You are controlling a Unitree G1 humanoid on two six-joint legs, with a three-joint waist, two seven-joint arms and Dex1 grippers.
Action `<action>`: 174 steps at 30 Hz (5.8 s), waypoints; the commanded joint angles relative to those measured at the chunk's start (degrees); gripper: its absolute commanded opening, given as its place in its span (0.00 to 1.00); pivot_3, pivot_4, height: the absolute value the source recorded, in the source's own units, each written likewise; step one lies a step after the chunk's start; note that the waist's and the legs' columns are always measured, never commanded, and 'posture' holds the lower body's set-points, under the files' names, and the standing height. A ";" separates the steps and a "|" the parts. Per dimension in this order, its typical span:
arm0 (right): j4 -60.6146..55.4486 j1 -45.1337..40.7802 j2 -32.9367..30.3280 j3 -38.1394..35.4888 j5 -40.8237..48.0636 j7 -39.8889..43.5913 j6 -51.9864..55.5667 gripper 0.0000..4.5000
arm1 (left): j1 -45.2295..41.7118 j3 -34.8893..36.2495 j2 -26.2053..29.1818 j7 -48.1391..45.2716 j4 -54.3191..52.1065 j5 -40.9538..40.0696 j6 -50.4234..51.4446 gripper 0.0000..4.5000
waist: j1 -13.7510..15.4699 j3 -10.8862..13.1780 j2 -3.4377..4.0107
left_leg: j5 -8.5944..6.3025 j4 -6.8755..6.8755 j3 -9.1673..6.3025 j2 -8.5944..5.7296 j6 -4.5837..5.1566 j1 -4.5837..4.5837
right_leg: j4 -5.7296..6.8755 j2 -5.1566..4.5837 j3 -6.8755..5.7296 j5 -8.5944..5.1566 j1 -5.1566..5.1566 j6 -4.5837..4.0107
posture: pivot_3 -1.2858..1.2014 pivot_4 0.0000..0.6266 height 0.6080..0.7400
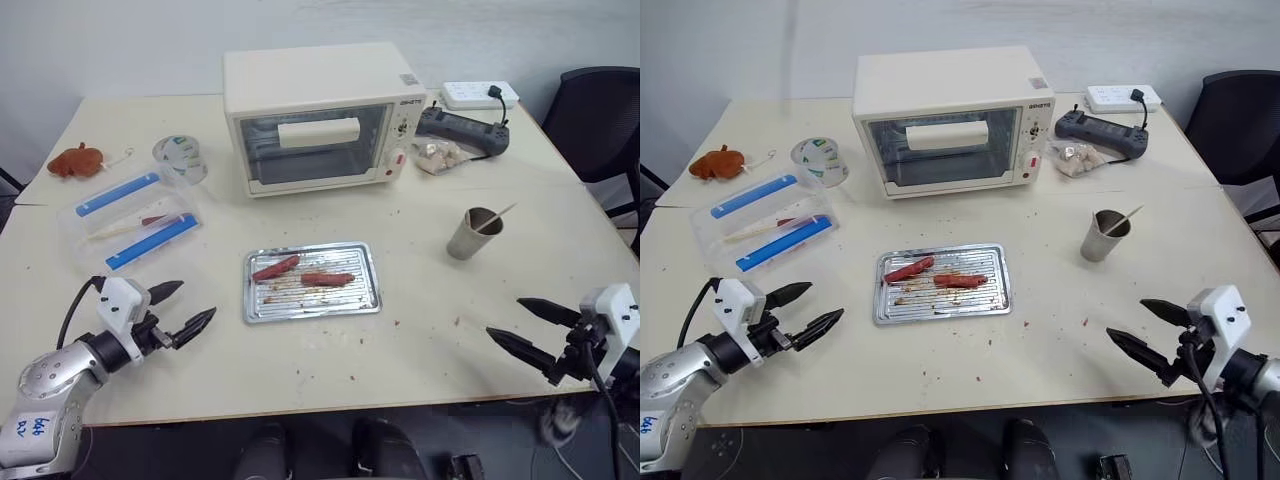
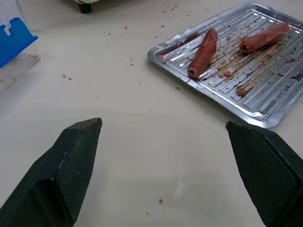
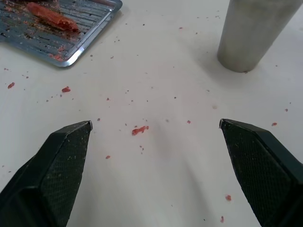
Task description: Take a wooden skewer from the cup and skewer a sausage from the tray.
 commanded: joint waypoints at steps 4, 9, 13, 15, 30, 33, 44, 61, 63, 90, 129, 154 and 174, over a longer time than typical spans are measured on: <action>0.36 -1.29 -0.09 -0.93 -0.85 -2.08 -1.43 1.00 | 0.51 1.32 0.03 1.92 -1.98 -0.46 1.19 0.99 | 0.01 0.00 0.00 | 0.00 0.02 0.01 0.01 0.00 0.01 | 0.01 0.04 -0.09 0.00 0.00 -0.01 | 0.52 0.24 1.00; -0.24 -1.68 0.53 0.01 -1.91 -4.08 -1.50 1.00 | 0.58 1.47 -0.23 2.37 -2.51 -1.73 2.51 0.99 | 0.00 0.00 0.00 | 0.00 0.03 0.03 0.05 -0.02 0.02 | 0.03 0.04 -0.16 -0.01 0.00 -0.03 | 0.52 0.24 1.00; -1.03 -1.16 0.92 0.95 -1.74 -5.12 -0.76 1.00 | 0.29 1.72 -0.20 2.94 -2.24 -1.71 2.46 0.99 | 0.00 0.00 0.00 | -0.01 0.03 0.03 0.06 -0.03 0.02 | 0.02 0.06 -0.21 -0.01 0.00 -0.03 | 0.52 0.24 1.00; -1.18 -1.44 1.22 0.86 -1.64 -6.27 -0.45 1.00 | 0.05 1.65 0.02 3.04 -1.90 -1.03 1.61 0.99 | -0.01 0.00 0.00 | -0.01 0.04 0.04 0.06 -0.03 0.02 | 0.03 0.06 -0.22 -0.01 0.00 -0.03 | 0.52 0.24 1.00; -11.10 -8.74 7.77 1.59 -0.61 -24.45 3.98 1.00 | -6.04 1.47 2.41 0.82 -11.33 -14.40 13.50 0.99 | -0.08 0.00 0.00 | 0.00 0.09 0.06 0.13 -0.12 0.04 | 0.10 0.08 -0.16 0.01 -0.02 -0.11 | 0.52 0.24 1.00; -11.97 -14.33 7.56 3.66 -1.75 -28.78 5.80 1.00 | -11.14 0.63 5.80 -1.51 -13.89 -20.36 18.27 0.99 | -0.14 0.00 0.00 | 0.19 0.09 0.05 0.16 -0.46 0.04 | 0.13 0.14 -0.10 0.00 -0.02 -0.16 | 0.52 0.24 1.00; 2.04 -33.35 8.38 18.21 -13.61 -35.17 4.33 0.73 | -28.90 -11.06 5.54 -5.33 -8.40 -17.49 18.27 1.00 | -0.27 0.01 0.01 | 0.27 0.11 0.48 0.12 -0.45 0.02 | 0.17 0.64 -0.09 0.03 -0.20 -0.10 | 0.52 0.24 1.00; 9.28 -38.39 12.00 21.33 -17.36 -33.29 0.09 0.73 | -30.54 -11.99 2.97 -4.79 -7.84 -15.46 17.32 1.00 | -1.61 0.01 0.01 | 0.31 0.11 0.67 0.33 -0.52 0.04 | 0.19 0.98 0.29 0.04 -0.33 -0.09 | 0.52 0.24 1.00; 10.06 -39.16 12.29 21.73 -17.76 -33.18 -0.16 0.73 | -30.64 -12.12 2.76 -4.68 -7.82 -15.20 17.22 1.00 | -1.59 0.01 0.01 | 0.31 0.11 0.68 0.33 -0.53 0.05 | 0.20 0.97 0.30 0.04 -0.34 -0.09 | 0.52 0.24 1.00; 13.69 -40.30 14.84 22.39 -20.00 -33.11 -3.58 0.06 | -32.97 -13.60 1.65 -4.71 -6.35 -13.38 16.80 1.00 | -1.60 0.01 0.01 | 0.31 0.11 0.71 0.34 -0.53 0.05 | 0.36 0.97 0.35 0.04 -0.34 -0.08 | 0.52 0.24 1.00; -0.41 -81.91 55.42 -29.05 27.42 -75.00 62.62 0.06 | -40.60 -20.18 -15.94 -3.74 2.29 -8.82 7.77 1.00 | -1.34 0.02 0.05 | 0.35 0.20 0.77 0.28 -0.44 -0.60 | 0.46 0.94 0.30 0.11 -0.86 -0.01 | 0.52 0.24 1.00; -1.73 -56.65 35.59 11.76 78.94 -104.52 13.57 0.06 | -46.49 -21.09 -22.77 -2.02 8.28 -4.01 1.39 1.00 | -3.03 0.02 0.05 | 0.48 0.16 0.96 0.35 -0.45 -0.82 | 0.44 1.01 0.50 0.18 -1.18 0.08 | 0.52 0.24 1.00; -2.74 -54.33 31.15 16.55 78.94 -100.38 7.06 0.05 | -42.54 -20.45 -22.78 0.73 1.87 -6.30 5.82 0.75 | -2.78 0.03 0.05 | 0.48 0.19 0.80 0.35 -0.39 -0.82 | 0.44 0.98 0.52 0.20 -1.18 0.10 | 0.52 0.24 1.00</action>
